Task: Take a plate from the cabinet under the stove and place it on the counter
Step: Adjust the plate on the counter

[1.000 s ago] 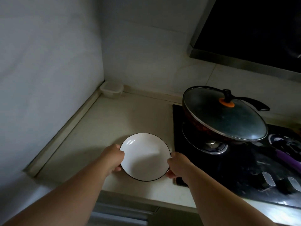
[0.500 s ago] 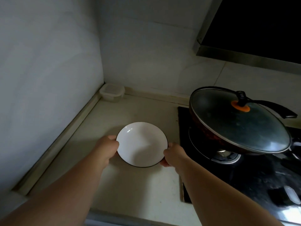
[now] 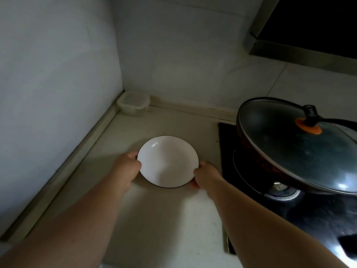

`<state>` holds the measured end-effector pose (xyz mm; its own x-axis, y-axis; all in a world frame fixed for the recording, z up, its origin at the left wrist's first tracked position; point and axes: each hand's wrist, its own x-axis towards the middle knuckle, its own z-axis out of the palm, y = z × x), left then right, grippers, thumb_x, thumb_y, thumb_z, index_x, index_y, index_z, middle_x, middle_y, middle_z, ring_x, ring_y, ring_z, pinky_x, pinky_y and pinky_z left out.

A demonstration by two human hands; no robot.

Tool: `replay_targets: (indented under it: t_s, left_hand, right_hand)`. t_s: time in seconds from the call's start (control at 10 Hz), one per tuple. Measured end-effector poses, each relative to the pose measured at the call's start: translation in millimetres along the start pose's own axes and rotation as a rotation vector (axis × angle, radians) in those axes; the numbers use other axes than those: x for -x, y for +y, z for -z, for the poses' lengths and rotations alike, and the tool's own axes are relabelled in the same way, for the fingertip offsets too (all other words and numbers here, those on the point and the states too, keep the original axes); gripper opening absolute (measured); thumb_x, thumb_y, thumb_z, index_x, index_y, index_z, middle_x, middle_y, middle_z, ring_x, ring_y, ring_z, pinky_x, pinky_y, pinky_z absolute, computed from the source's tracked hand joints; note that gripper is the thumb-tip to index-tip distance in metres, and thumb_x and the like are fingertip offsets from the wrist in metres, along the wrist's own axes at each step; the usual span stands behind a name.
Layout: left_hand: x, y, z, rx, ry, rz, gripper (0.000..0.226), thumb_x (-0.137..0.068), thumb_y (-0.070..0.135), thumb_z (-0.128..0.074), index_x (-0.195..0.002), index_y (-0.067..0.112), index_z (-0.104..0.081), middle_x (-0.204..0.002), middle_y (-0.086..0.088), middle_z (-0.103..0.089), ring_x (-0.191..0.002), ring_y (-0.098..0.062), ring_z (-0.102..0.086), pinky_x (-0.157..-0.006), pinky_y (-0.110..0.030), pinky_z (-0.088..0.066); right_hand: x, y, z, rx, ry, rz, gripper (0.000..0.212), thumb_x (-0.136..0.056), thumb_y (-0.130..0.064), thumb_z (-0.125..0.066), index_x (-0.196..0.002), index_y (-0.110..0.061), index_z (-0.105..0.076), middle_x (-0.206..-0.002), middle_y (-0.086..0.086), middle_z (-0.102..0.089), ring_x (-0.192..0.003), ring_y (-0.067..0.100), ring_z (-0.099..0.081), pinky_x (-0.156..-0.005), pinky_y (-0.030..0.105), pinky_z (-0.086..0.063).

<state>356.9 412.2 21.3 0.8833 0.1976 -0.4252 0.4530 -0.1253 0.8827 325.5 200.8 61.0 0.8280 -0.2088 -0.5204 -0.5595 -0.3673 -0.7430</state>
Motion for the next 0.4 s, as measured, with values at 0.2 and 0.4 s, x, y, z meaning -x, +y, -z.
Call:
replay_targets:
  t_s: [0.2,0.4]
  left_hand:
    - [-4.6,-0.7,3.5,-0.022,0.006,-0.001,0.051,-0.061,-0.005,-0.037,-0.088,0.024,-0.069,-0.103,-0.01,-0.073,-0.1,-0.033,-0.064,-0.09,-0.039,-0.05]
    - [3.8,4.5,8.0,-0.101,0.043,-0.04,0.035,-0.062,0.007,-0.045,-0.091,0.014,-0.064,-0.089,-0.01,-0.056,-0.081,-0.025,-0.047,-0.072,-0.034,-0.036]
  right_hand:
    - [-4.6,1.8,-4.7,0.05,0.016,-0.002,0.021,-0.088,0.001,-0.038,-0.096,-0.01,-0.054,-0.074,0.008,-0.059,-0.055,0.018,-0.057,-0.05,0.027,-0.049]
    - [1.7,11.1,2.6,0.548,0.291,0.281,0.051,-0.1,-0.036,-0.011,-0.088,-0.039,-0.061,-0.073,-0.014,-0.052,-0.112,-0.008,-0.039,-0.102,0.008,-0.028]
